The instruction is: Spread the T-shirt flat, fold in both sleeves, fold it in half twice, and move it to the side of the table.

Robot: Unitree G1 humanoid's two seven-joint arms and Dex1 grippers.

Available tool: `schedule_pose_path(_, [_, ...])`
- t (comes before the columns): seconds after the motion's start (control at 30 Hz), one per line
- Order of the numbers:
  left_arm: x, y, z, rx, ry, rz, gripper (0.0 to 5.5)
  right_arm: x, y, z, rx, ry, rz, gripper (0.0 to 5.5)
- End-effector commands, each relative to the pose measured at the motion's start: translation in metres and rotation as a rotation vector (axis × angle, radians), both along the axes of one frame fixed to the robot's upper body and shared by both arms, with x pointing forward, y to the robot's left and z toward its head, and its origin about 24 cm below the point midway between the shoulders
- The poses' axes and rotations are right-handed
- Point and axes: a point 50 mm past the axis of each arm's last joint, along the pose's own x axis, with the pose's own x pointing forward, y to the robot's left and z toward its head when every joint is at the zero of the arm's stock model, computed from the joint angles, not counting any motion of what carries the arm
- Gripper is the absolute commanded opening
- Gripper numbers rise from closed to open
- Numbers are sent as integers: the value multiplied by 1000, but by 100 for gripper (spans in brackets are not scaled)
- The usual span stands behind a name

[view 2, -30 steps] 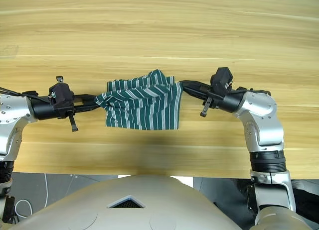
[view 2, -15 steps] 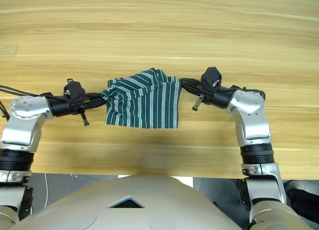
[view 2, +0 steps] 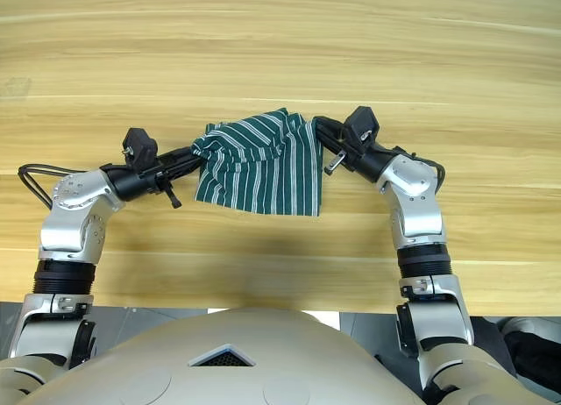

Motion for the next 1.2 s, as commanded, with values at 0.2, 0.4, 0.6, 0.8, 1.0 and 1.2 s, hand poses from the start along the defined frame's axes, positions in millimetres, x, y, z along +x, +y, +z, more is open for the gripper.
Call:
schedule_pose_path(0.2, [-4, 3, -3, -9, 21, 30, 189, 4, -4, 1, 21, -38, -67, 213])
schedule_pose_path(0.4, [8, 10, -1, 26, -71, 175, 273, 12, -12, 5, 31, -101, -183, 308])
schedule_pose_path(0.6, [24, 23, 2, 35, -231, 465, 372, 21, -21, 9, 26, -180, -306, 420])
schedule_pose_path(0.8, [11, 15, -16, -32, -210, 547, 472, 20, -17, 7, 16, -221, -322, 535])
schedule_pose_path(1.0, [10, 37, 21, -117, -422, 756, 535, 7, 18, 18, 88, -245, 6, 540])
schedule_pose_path(1.2, [0, 46, 65, -221, -641, 911, 535, 12, 68, 28, 69, -247, 330, 540])
